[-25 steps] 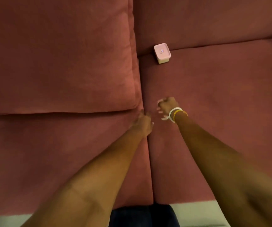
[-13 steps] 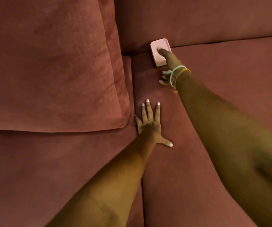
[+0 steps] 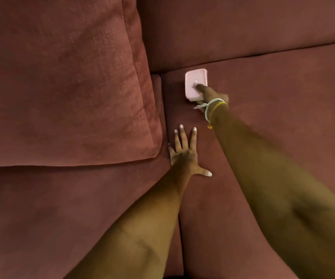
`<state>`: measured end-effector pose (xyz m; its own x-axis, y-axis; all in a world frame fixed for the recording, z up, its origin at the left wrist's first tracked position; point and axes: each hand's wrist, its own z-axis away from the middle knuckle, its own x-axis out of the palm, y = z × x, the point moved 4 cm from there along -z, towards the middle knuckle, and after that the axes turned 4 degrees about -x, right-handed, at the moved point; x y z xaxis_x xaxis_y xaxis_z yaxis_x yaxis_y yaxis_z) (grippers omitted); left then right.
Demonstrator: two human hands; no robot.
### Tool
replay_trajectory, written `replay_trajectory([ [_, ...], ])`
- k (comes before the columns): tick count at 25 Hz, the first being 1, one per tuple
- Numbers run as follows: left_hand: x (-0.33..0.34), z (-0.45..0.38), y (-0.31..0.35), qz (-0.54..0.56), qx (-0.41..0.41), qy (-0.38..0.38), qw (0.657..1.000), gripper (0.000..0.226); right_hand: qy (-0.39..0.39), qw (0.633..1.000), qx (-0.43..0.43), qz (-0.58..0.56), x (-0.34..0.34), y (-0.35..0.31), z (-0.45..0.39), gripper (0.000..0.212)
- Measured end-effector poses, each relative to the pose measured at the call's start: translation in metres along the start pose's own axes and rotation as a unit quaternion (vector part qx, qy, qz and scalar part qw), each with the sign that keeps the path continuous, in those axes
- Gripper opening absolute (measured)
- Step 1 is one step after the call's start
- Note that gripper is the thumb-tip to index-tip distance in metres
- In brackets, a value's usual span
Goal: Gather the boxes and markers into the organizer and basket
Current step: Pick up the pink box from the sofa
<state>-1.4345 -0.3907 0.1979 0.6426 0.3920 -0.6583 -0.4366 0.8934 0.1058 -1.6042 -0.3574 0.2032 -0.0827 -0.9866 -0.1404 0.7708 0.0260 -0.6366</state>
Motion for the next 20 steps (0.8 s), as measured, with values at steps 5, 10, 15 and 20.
replay_trajectory([
  [5, 0.004, 0.043, -0.023, 0.062, 0.027, -0.096, 0.993, 0.114, -0.045, 0.996, 0.049, 0.066, -0.067, 0.053, 0.061, 0.035],
  [10, 0.051, 0.103, -0.042, 0.279, -0.042, -0.133, 0.950, 0.064, -0.037, 0.993, 0.111, 0.022, -0.144, 0.165, 0.151, 0.026],
  [15, 0.097, 0.176, -0.034, 0.444, -0.147, -0.235, 0.852, 0.038, 0.069, 0.981, 0.172, -0.059, -0.190, 0.286, 0.247, 0.025],
  [20, 0.156, 0.248, -0.012, 0.385, -0.090, -0.290, 0.872, 0.038, 0.139, 0.938, 0.201, -0.247, -0.228, 0.381, 0.333, 0.022],
])
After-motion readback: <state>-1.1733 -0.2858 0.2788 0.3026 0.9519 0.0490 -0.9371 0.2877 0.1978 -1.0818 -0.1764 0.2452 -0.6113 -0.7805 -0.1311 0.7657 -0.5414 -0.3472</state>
